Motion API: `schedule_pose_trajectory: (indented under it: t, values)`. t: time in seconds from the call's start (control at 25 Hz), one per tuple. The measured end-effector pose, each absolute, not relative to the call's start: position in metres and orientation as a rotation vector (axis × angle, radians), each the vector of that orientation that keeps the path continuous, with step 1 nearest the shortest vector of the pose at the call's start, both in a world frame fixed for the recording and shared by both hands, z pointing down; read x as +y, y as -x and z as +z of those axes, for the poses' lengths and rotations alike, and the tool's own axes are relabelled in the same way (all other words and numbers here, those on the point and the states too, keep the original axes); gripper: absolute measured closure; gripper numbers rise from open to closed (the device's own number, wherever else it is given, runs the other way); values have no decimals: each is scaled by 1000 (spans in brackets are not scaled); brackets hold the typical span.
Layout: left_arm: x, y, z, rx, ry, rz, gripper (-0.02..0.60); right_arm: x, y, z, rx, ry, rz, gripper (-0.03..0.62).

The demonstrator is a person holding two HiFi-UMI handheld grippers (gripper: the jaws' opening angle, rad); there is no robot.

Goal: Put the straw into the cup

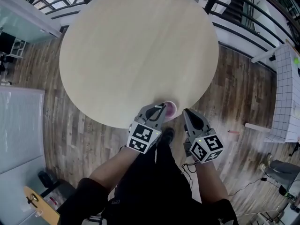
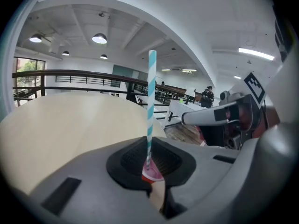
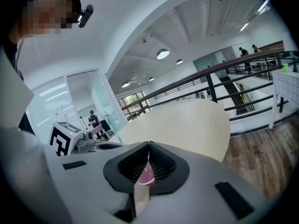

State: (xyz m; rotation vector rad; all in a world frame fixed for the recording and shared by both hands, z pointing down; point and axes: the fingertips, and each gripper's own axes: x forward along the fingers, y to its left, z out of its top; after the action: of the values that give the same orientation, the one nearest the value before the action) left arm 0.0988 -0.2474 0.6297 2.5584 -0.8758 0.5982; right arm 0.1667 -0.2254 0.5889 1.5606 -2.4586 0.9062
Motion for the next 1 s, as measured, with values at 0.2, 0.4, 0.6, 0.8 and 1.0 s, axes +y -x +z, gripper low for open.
schedule_pose_trajectory:
  t: [0.2,0.4,0.6,0.8,1.0]
  values:
    - [-245,-103,637,-874,-2558,657,554,-221,-163,586,-2451,-1573,921,573]
    - [-246,-99,650,-868,-2514,676,554,-219,-160,585,-2458,-1565,920,572]
    - [-244,-96,656,-865,-2487,681,553,-215,-158,587,-2461,-1556,931,572]
    - [-242,-91,658,-870,-2483,713,510,-213,-153,587,-2468,-1546,936,572]
    - [-239,-88,661,-862,-2473,731,460,-212,-152,584,-2474,-1537,928,572]
